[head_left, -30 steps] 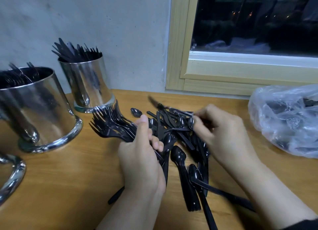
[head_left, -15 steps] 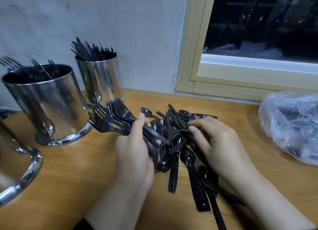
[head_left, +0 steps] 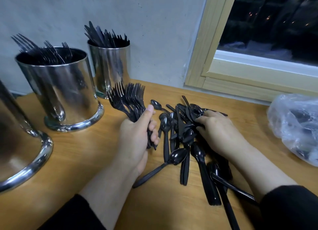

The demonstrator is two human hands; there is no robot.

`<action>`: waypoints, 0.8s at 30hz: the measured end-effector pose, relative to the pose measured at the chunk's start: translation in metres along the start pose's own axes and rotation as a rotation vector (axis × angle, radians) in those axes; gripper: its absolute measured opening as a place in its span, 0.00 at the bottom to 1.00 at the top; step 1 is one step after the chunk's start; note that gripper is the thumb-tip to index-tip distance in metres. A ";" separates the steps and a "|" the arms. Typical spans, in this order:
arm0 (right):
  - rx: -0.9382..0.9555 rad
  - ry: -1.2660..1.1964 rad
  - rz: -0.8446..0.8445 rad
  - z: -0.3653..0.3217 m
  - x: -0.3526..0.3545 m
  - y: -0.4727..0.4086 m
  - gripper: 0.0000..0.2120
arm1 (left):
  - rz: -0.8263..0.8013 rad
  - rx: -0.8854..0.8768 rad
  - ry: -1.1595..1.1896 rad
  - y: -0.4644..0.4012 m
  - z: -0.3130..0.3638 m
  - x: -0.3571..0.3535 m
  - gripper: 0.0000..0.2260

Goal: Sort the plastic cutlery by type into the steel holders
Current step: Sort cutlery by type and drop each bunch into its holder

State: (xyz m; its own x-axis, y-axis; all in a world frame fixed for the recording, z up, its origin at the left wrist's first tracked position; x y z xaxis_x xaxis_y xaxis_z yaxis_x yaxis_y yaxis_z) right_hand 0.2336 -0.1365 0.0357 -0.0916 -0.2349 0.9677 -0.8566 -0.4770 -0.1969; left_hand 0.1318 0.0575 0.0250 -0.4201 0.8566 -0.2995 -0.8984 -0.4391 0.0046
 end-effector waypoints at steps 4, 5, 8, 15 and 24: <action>-0.024 0.002 0.014 0.000 0.004 -0.002 0.07 | -0.005 0.005 0.014 0.000 0.001 0.000 0.10; -0.031 0.019 0.014 -0.001 0.005 -0.002 0.07 | -0.006 0.003 0.015 0.000 0.001 0.000 0.11; -0.054 0.038 0.025 -0.004 0.012 -0.001 0.05 | -0.010 0.007 0.013 0.002 0.003 0.000 0.11; -0.053 0.089 0.121 -0.004 0.042 0.004 0.05 | -0.014 0.015 0.019 0.003 0.005 0.000 0.11; -0.031 -0.205 0.332 -0.027 0.064 0.023 0.03 | 0.011 0.005 -0.025 0.004 0.005 0.000 0.13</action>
State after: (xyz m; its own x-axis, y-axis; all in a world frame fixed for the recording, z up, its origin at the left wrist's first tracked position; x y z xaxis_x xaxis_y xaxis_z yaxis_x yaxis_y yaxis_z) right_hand 0.1946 -0.1392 0.0976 -0.2658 -0.5378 0.8001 -0.8125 -0.3217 -0.4861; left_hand 0.1277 0.0570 0.0299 -0.4334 0.8582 -0.2750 -0.8941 -0.4477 0.0122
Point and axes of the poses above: each hand's wrist, its own y-axis away from the middle knuckle, its own x-axis out of the back of the hand, z = x × y, the point moved 3 cm from there along -y, towards the middle knuckle, and after that the axes turned 8 degrees about -y, right-handed, at the moved point
